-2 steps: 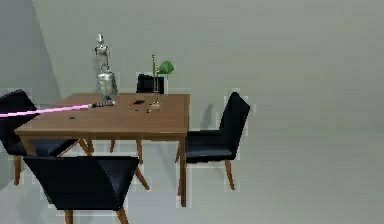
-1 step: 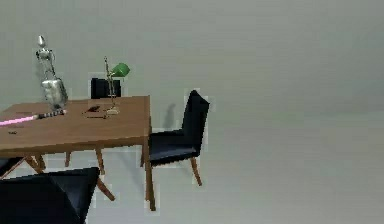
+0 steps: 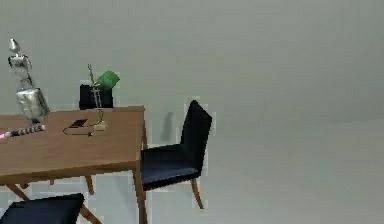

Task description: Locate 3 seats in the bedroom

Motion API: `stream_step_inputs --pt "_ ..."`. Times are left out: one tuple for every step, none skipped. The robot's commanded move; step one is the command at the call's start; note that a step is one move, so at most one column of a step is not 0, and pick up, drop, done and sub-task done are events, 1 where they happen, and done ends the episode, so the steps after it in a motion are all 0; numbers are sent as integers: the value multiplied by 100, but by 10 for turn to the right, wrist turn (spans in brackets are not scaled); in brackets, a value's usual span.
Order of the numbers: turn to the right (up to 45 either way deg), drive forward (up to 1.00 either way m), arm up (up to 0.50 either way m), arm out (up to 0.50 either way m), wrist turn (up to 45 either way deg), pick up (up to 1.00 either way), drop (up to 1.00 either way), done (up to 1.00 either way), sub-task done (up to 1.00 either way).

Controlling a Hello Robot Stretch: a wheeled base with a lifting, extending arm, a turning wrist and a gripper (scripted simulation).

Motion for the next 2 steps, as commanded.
stream_step_inputs --pt "-450 0 0 0 0 0 0 0 0" --pt "0 0 0 0 0 0 0 0 100"
